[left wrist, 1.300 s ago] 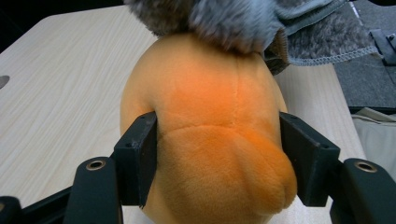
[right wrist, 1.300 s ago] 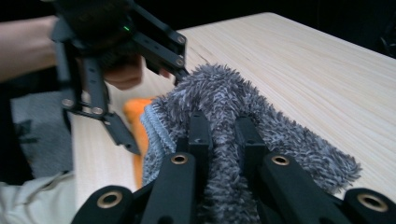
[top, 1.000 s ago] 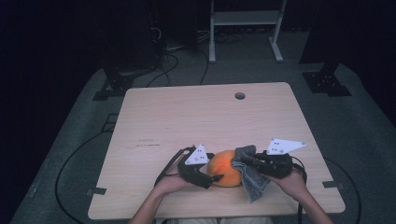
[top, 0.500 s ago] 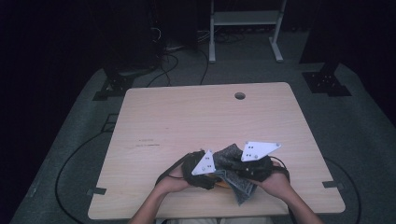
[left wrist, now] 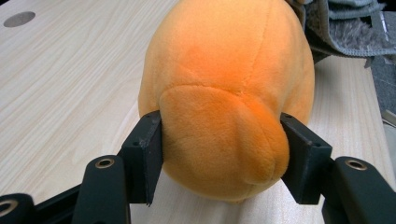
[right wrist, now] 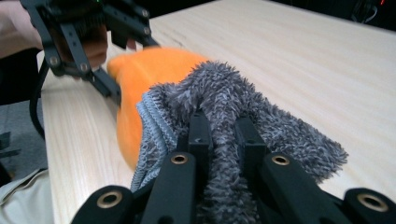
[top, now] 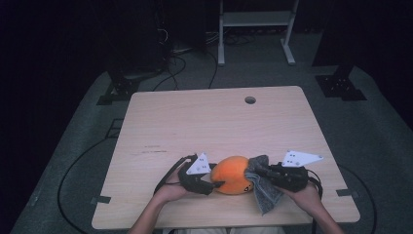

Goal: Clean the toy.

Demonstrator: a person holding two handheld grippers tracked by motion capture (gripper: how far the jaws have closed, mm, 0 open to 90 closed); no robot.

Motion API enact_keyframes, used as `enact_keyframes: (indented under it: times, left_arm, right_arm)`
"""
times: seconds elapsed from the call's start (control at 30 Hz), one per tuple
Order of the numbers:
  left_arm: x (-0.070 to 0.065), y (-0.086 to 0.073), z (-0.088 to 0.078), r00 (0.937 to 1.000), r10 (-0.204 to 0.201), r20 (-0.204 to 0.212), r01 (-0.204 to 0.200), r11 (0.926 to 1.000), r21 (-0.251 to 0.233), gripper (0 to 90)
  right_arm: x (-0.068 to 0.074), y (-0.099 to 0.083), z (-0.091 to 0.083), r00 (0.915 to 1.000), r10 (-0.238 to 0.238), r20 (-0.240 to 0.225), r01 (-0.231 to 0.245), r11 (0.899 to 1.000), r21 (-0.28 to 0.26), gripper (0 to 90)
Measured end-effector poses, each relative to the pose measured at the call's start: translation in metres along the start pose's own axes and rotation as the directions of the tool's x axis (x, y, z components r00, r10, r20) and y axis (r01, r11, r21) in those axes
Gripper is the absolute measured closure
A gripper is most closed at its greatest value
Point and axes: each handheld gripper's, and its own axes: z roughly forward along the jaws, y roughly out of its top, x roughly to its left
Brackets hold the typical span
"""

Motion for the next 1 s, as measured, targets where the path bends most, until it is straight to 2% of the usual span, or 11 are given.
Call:
enact_keyframes:
  times: [0.2, 0.3, 0.37, 0.53, 0.67, 0.73, 0.77, 0.83, 0.87, 0.9, 1.0]
  left_arm:
    - [0.001, 0.001, 0.001, 1.0, -0.004, -0.005, 0.004, 1.0, -0.004, 37.9]
    - [-0.001, 0.002, 0.002, 0.9998, 0.02, 0.0, -0.02, 0.9996, -0.017, 36.7]
    - [-0.003, 0.003, 0.002, 0.999, 0.045, 0.006, -0.045, 0.9988, -0.022, 36.8]
    - [-0.004, 0.004, 0.002, 0.9949, 0.098, 0.026, -0.097, 0.995, -0.024, 37.7]
    - [-0.007, 0.007, 0.003, 0.9912, 0.128, 0.031, -0.128, 0.9916, -0.02, 37.7]
    - [-0.004, 0.007, 0.002, 0.9946, 0.097, 0.038, -0.096, 0.9952, -0.019, 36.3]
    - [-0.002, 0.007, 0.002, 0.9983, 0.04, 0.043, -0.039, 0.999, -0.023, 32.1]
    - [0.002, 0.008, 0.002, 0.9972, -0.048, 0.058, 0.049, 0.9986, -0.016, 20.2]
    - [0.004, 0.007, 0.001, 0.9911, -0.108, 0.079, 0.111, 0.9934, -0.03, 17.0]
    - [0.006, 0.007, -0.001, 0.981, -0.165, 0.101, 0.171, 0.9844, -0.044, 15.0]
    - [0.012, 0.01, 0.0, 0.9493, -0.289, 0.124, 0.295, 0.9547, -0.037, 10.4]
  right_arm:
    - [-0.006, -0.019, -0.003, 0.9984, 0.057, -0.005, -0.057, 0.998, 0.033, 79.5]
    - [-0.007, -0.026, -0.006, 0.998, 0.062, -0.004, -0.062, 0.996, 0.068, 79.5]
    - [-0.009, -0.028, -0.009, 0.997, 0.076, -0.016, -0.075, 0.995, 0.064, 79.5]
    - [-0.008, -0.01, -0.012, 0.9954, 0.074, -0.061, -0.075, 0.997, -0.008, 79.5]
    - [-0.01, 0.011, -0.003, 0.9968, 0.05, -0.063, -0.053, 0.998, -0.042, 79.5]
    - [-0.014, 0.017, 0.003, 0.9966, 0.057, -0.059, -0.058, 0.998, -0.023, 79.5]
    - [-0.015, 0.017, 0.006, 0.9963, 0.064, -0.058, -0.064, 0.998, -0.008, 79.5]
    - [-0.016, 0.014, 0.01, 0.9933, 0.089, -0.073, -0.089, 0.996, 0.004, 79.5]
    - [-0.015, 0.014, 0.011, 0.993, 0.09, -0.076, -0.09, 0.996, 0.006, 79.5]
    - [-0.013, 0.013, 0.01, 0.9931, 0.088, -0.077, -0.088, 0.996, 0.006, 79.5]
    - [-0.007, 0.01, 0.01, 0.9945, 0.073, -0.075, -0.072, 0.997, 0.019, 79.5]
